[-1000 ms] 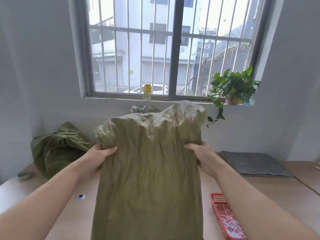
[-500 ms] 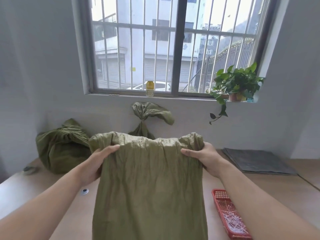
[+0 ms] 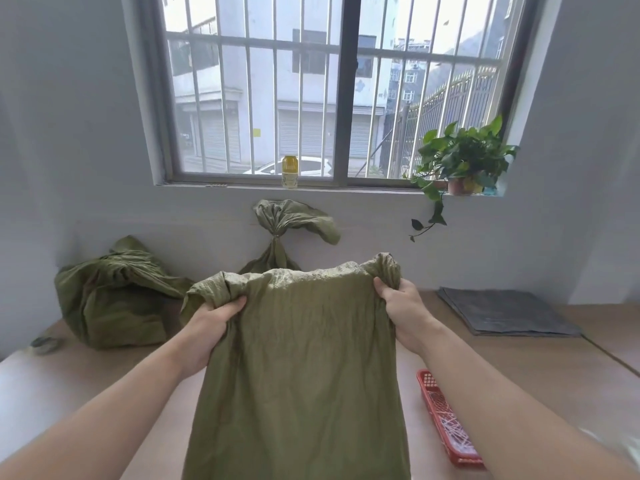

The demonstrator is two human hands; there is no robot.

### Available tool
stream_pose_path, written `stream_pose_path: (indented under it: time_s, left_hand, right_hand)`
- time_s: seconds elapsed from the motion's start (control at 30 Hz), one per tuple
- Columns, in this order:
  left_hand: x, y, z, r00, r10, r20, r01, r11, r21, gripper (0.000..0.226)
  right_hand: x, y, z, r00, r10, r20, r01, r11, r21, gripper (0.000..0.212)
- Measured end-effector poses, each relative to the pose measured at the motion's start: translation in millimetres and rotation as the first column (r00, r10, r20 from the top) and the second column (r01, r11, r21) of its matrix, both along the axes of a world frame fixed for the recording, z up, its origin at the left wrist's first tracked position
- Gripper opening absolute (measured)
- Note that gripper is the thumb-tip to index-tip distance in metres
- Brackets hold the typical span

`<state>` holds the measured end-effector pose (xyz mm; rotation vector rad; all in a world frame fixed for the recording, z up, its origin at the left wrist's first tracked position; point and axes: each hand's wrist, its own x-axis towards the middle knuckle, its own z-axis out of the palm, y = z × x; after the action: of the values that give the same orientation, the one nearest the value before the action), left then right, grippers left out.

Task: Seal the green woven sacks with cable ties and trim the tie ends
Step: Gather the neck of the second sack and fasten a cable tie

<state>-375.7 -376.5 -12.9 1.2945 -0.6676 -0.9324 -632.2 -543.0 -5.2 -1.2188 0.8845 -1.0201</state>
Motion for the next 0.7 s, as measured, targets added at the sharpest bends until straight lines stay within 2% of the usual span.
stream_pose_path:
  time_s: [0.13,0.33,0.43,0.57,0.7]
  left_hand:
    - [-7,-2,3,0.998,-0.038,-0.041,0.036,0.999,-0.038,0.025]
    - [-11,-5,2,0.997,-0.008,-0.076,0.009,1.0,0.015,0.027]
    - [-9,-4,1,0.995,-0.009,-0.099,0.011,1.0,0.02,0.029]
    - [-5,-2,1,0.992,0.003,-0.127,-0.006,1.0,-0.019,0.024]
    - [-7,2,3,0.996,0.026,-0.085,-0.028,0.999,-0.019,0.017]
  right_hand:
    - [0,0,-3,0.996,-0.004,0.085,0.001,0.999,0.036,0.021]
    - [-6,10,0,0.991,0.045,0.125,-0.046,0.999,0.004,0.017]
    - [-9,13,1,0.989,0.11,0.096,-0.108,0.994,-0.028,0.02]
    - [-6,10,-2,0.999,0.041,0.011,-0.04,0.995,-0.089,0.021]
    - [-2,12,-2,0.999,0.018,-0.046,-0.024,0.99,-0.139,0.014]
